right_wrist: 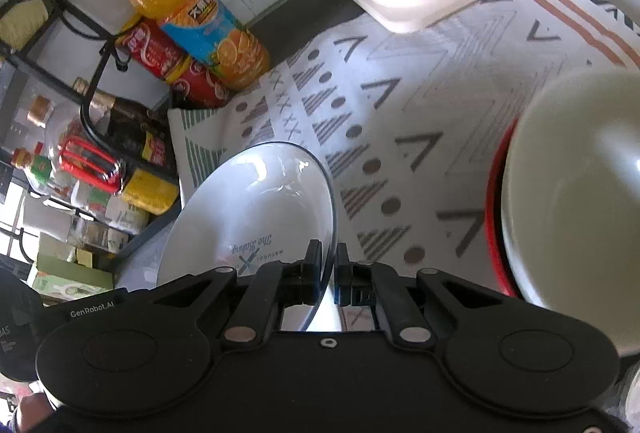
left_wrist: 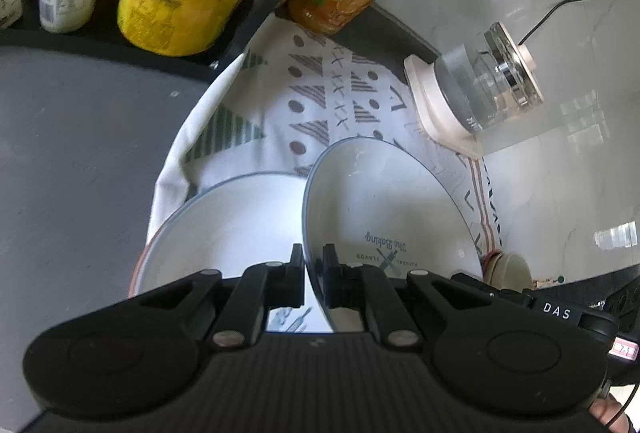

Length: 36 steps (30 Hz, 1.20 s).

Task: Organize plates and bowls
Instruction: 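Lift the 'BAKERY' plate with both tools and lower it onto the plate stack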

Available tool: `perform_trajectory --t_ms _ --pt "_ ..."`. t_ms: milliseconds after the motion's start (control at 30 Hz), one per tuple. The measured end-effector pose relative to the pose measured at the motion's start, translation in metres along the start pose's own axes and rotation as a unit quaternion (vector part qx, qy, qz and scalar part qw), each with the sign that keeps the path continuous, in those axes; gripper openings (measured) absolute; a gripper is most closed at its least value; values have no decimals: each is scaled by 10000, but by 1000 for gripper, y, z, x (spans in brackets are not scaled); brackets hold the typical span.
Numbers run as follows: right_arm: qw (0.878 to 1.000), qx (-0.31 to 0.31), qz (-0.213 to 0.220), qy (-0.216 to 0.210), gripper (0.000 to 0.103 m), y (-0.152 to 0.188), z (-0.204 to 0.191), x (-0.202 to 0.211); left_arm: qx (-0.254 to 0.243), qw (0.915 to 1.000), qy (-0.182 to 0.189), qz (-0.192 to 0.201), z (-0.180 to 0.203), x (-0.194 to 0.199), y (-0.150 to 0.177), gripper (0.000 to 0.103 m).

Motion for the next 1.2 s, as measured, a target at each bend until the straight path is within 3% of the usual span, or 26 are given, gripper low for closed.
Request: perform_trajectory --t_ms 533,1200 --pt "9997 46 -22 239 6 46 -12 -6 -36 9997 -31 -255 -34 6 27 6" --pt "9978 332 -25 567 7 57 -18 -15 -150 9991 -217 -343 -44 1 39 9"
Point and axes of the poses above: each gripper's, at about its wrist camera, not at the fingertips, and x roughly against the way its jaws point, z to its right, y to its underside, the point moved 7 cm from there along -x, roughly the way its jaws point, and after that the axes turned 3 degrees about y, right-handed, at the moved point
